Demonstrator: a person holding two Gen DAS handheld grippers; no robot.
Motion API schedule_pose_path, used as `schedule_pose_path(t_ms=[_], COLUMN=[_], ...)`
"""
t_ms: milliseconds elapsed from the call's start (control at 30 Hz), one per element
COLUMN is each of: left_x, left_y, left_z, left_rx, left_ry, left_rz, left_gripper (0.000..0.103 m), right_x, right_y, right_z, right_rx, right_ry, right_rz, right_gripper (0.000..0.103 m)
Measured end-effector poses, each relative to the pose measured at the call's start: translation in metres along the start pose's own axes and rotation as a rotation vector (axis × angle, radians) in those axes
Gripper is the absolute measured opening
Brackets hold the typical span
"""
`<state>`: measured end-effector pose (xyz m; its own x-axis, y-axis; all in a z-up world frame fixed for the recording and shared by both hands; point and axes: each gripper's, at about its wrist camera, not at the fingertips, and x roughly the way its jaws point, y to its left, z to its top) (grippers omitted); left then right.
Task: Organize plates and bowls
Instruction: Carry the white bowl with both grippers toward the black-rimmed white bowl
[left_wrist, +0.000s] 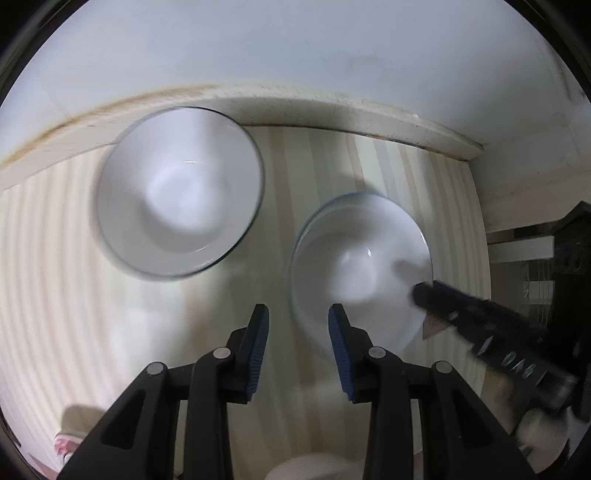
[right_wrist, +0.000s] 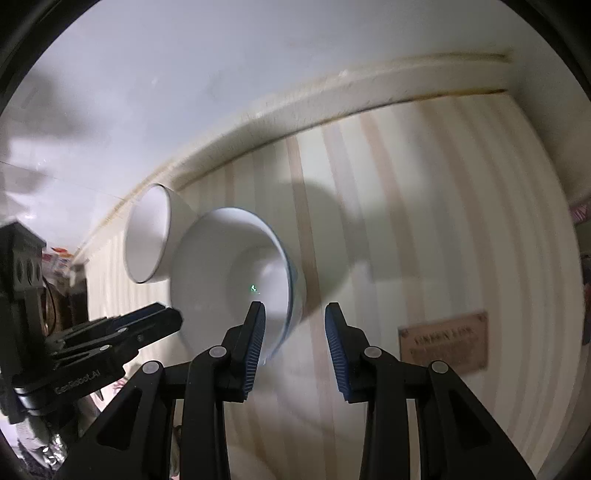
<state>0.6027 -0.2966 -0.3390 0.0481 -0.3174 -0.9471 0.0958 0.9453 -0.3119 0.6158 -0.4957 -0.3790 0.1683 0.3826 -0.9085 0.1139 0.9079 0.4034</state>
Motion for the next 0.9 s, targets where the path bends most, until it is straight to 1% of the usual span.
schedule_pose_path(t_ms=[33,67,100,133,167,267,333,500,667,700,800,900], left_x=[0.006,0.011,0.012,0.014,0.013,0.007,0.004,-0.018,-0.049,-0.056,-0.075,-0.089], left_y=[-0.002,-0.004,-0.006,-0.009,-0.012,-0.018,-0.023,-0.02,-0.024,-0.025,-0.025,-0.023], left_z=[0.003,0.007,0.007,0.01,0.01,0.004,0.001,-0.016,-0.046,-0.055,-0.08,-0.105], left_rx=[-0.003,0.003,0.008,0.02,0.038,0.069,0.089,0.098,0.126,0.135,0.158,0.155], left_ry=[0.006,0.004,-0.004,-0.017,-0.029,-0.04,-0.053,-0.071,-0.093,-0.093,-0.099,-0.101], left_rz=[-0.007,-0.011,-0.006,0.006,0.02,0.034,0.048,0.037,0.035,0.038,0.044,0.041], left_gripper=[0.031,0.031,0.029,0.029,0.029,0.028,0.028,0.028,0.028,0.028,0.028,0.028], right_x=[0.006,0.01,0.018,0.021,0.021,0.023,0.02,0.001,-0.033,-0.045,-0.064,-0.081], right_y=[0.001,0.0,0.002,0.003,0.004,0.009,0.009,0.016,0.032,0.036,0.049,0.058], right_z=[0.003,0.004,0.006,0.007,0.007,0.007,0.004,-0.006,-0.034,-0.043,-0.069,-0.097], right_rx=[-0.001,-0.007,-0.014,-0.011,-0.007,-0.043,-0.044,-0.053,-0.078,-0.085,-0.104,-0.122], right_ry=[0.012,0.021,0.03,0.03,0.026,-0.004,-0.012,-0.037,-0.062,-0.069,-0.083,-0.089], right_rz=[-0.008,-0.017,-0.025,-0.016,-0.021,-0.084,-0.085,-0.083,-0.079,-0.079,-0.086,-0.087], right_gripper=[0.033,0.028,0.018,0.016,0.016,0.013,0.013,0.013,0.014,0.014,0.014,0.014])
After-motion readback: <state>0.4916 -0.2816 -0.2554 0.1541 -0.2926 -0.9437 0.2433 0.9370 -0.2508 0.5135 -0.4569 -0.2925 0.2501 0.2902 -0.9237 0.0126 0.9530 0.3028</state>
